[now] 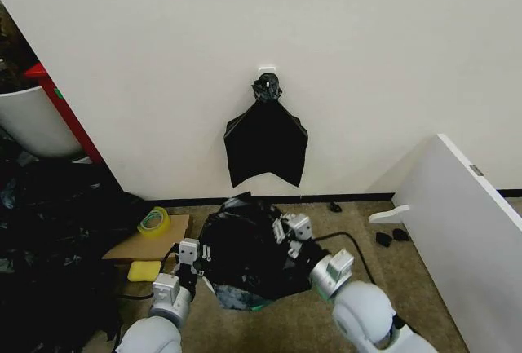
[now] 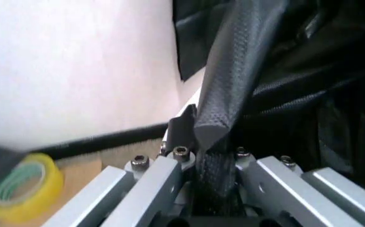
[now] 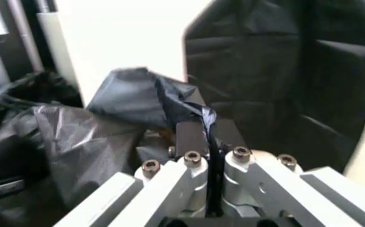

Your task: Place the garbage bag over the trash bin.

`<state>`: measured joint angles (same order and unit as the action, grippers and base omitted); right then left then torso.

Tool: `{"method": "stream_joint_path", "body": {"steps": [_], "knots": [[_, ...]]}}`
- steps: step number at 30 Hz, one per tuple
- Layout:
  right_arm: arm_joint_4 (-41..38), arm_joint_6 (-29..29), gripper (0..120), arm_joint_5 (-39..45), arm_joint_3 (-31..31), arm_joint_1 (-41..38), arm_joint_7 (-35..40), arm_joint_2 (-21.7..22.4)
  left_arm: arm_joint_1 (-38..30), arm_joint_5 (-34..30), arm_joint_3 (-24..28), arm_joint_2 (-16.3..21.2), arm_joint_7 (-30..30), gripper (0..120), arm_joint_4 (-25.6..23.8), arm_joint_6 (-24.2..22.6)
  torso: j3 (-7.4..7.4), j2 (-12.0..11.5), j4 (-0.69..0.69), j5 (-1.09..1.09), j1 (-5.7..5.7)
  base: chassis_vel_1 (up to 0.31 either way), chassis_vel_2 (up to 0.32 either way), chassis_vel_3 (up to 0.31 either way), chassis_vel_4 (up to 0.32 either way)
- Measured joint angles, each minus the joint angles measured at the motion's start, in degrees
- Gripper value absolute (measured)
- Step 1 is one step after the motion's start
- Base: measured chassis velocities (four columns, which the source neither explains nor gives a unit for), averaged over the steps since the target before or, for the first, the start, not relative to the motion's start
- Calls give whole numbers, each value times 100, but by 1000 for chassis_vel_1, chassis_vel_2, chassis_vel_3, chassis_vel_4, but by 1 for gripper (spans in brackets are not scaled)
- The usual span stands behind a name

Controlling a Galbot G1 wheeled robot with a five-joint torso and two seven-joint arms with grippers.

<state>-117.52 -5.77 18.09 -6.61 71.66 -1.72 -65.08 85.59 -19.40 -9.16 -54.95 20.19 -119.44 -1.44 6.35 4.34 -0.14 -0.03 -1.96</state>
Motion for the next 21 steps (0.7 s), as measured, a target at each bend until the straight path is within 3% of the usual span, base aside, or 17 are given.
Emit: {"method": "stream_joint_path", "body": {"steps": [13, 21], "knots": [[221, -297, 0, 1360, -379, 60, 9, 879, -30, 549, -53, 19, -512, 1, 263, 1384, 0, 0, 0, 0, 0, 0, 0, 0, 0], [321, -310, 0, 2041, -467, 65, -292, 1308, -17, 666, -73, 48, -903, 1, 324, 1847, 0, 0, 0, 0, 0, 0, 0, 0, 0]]}}
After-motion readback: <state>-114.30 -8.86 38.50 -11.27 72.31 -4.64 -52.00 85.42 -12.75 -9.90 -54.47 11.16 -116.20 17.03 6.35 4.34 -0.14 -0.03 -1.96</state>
